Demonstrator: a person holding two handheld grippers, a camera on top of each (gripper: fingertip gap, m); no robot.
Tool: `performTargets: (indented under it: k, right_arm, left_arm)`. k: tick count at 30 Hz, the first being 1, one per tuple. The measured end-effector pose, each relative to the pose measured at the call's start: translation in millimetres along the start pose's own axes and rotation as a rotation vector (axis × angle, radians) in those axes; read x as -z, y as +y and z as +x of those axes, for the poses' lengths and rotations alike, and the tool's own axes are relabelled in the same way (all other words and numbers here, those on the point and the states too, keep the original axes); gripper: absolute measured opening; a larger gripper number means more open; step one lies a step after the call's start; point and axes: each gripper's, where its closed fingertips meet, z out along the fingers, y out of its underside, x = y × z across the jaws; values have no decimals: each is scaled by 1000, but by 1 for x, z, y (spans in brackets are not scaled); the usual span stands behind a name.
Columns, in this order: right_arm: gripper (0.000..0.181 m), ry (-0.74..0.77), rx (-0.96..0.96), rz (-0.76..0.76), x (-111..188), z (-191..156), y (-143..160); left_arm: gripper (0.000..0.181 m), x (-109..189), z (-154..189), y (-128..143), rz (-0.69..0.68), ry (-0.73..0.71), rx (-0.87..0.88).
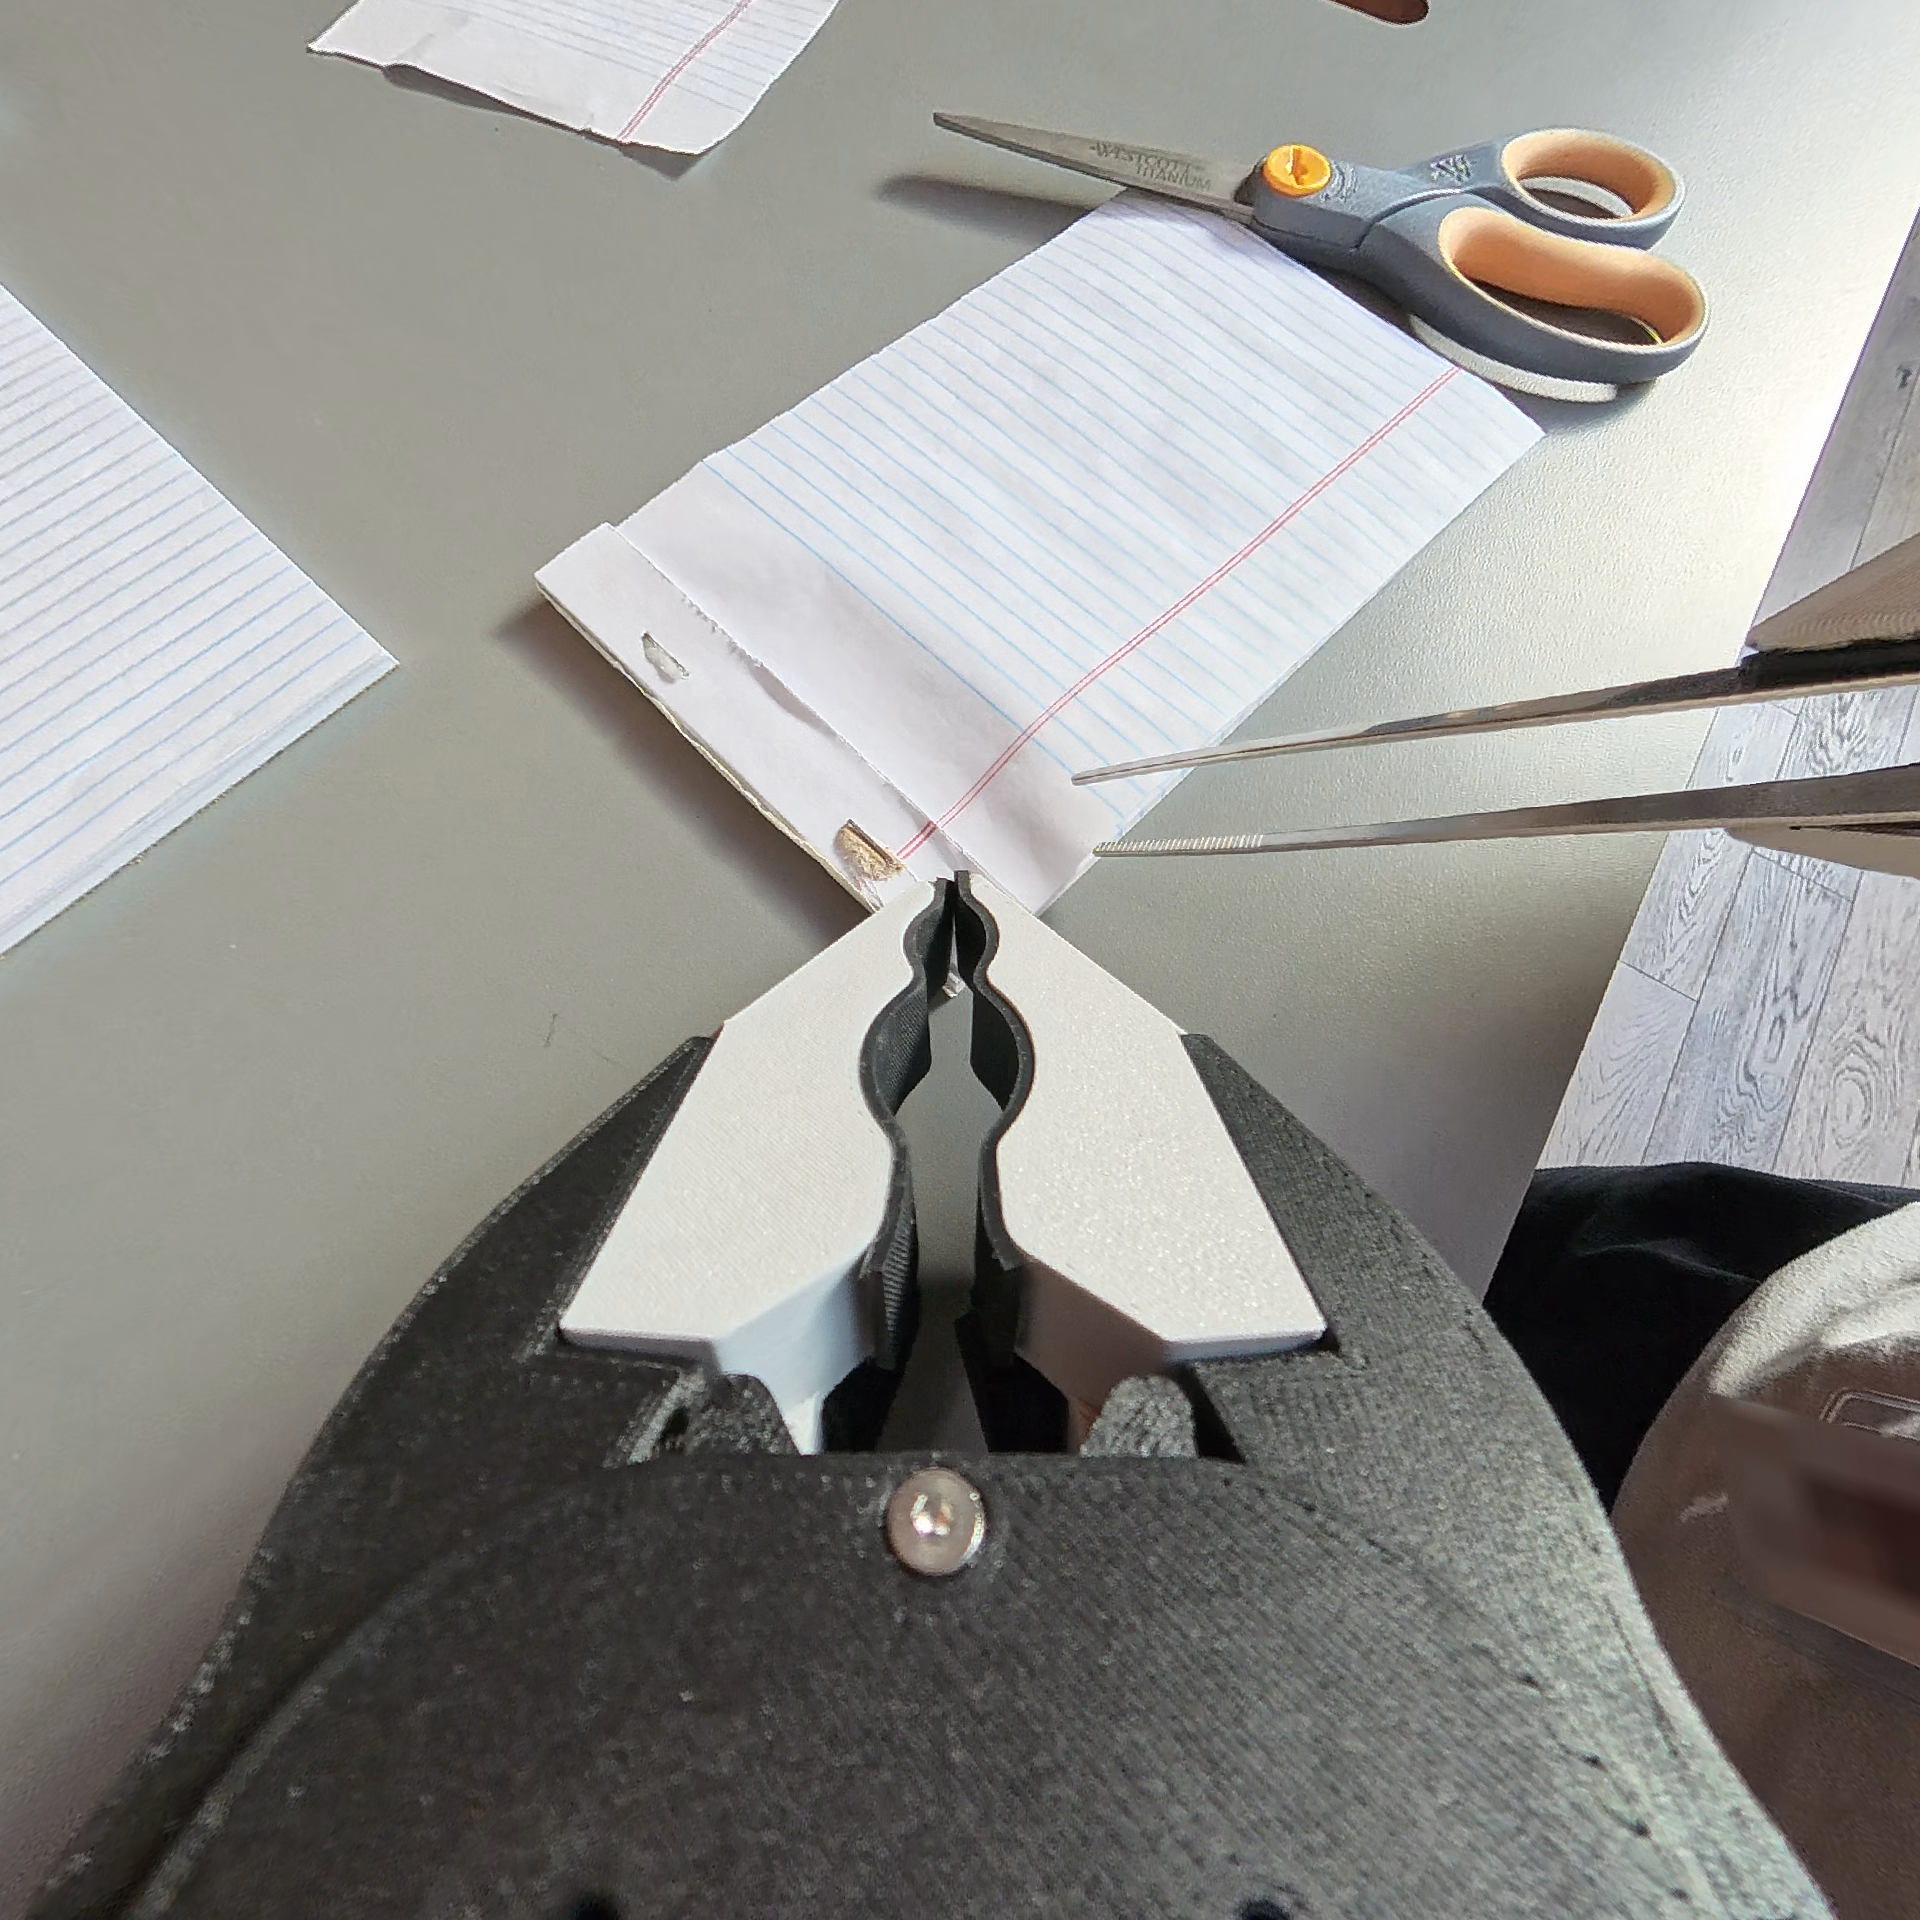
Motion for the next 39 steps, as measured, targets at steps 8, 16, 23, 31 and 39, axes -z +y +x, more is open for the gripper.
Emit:
performTargets:
  k: [8, 16, 23, 31, 39]
  right_arm:
    - [19, 76, 192, -20, -6, -7, 4]
    - [19, 144, 189, -39, -20, -3, 2]
    - [20, 199, 121, -78, -30, 2, 0]
    - [20, 218, 150, -98, -41, 1, -6]
    - [20, 152, 204, -80, -26, -8, -10]
  left_arm:
    - [0, 0, 0, 0, 0, 1, 1]
    - [0, 0, 0, 0, 0, -4, 1]
    - [0, -1, 2, 0, 0, -29, -5]
    - [0, -1, 4, -1, 1, -30, 8]
    - [0, -1, 4, -1, 3, -15, 26]
